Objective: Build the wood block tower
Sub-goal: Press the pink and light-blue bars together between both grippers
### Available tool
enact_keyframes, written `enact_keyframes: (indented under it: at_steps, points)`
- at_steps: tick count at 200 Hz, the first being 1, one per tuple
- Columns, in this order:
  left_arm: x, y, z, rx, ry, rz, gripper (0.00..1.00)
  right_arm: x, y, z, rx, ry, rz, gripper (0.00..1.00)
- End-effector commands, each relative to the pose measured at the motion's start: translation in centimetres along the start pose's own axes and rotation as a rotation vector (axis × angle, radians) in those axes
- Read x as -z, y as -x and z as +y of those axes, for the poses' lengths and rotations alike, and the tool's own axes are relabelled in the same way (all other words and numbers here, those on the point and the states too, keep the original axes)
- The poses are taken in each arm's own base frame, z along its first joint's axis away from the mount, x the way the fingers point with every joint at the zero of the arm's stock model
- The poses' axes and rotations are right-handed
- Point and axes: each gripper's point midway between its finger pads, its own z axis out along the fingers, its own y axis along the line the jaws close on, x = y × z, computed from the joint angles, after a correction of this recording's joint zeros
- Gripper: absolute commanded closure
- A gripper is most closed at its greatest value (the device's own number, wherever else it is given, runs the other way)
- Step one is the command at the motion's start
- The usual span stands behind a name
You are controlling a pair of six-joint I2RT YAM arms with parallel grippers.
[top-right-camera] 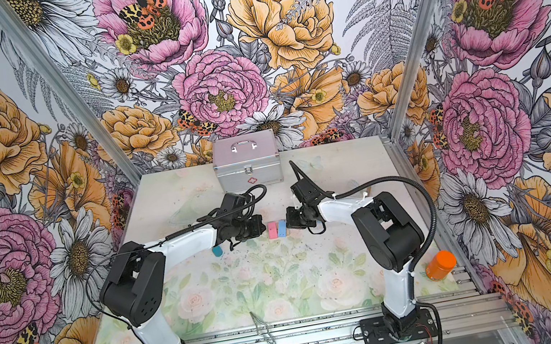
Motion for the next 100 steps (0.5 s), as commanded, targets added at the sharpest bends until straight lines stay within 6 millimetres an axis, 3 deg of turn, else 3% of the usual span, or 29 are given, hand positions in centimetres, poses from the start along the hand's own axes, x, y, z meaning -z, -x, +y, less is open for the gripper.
enact_keyframes:
  at_steps: [1, 100]
  points:
    - [-0.2, 0.6, -0.7, 0.002, -0.021, -0.007, 1.00, -0.5, 0.2, -0.2, -0.011, 0.010, 0.001, 1.00]
    - [-1.7, 0.2, -0.3, 0.008, -0.012, 0.025, 1.00, -0.4, 0.5, 0.1, -0.006, 0.014, -0.006, 1.00]
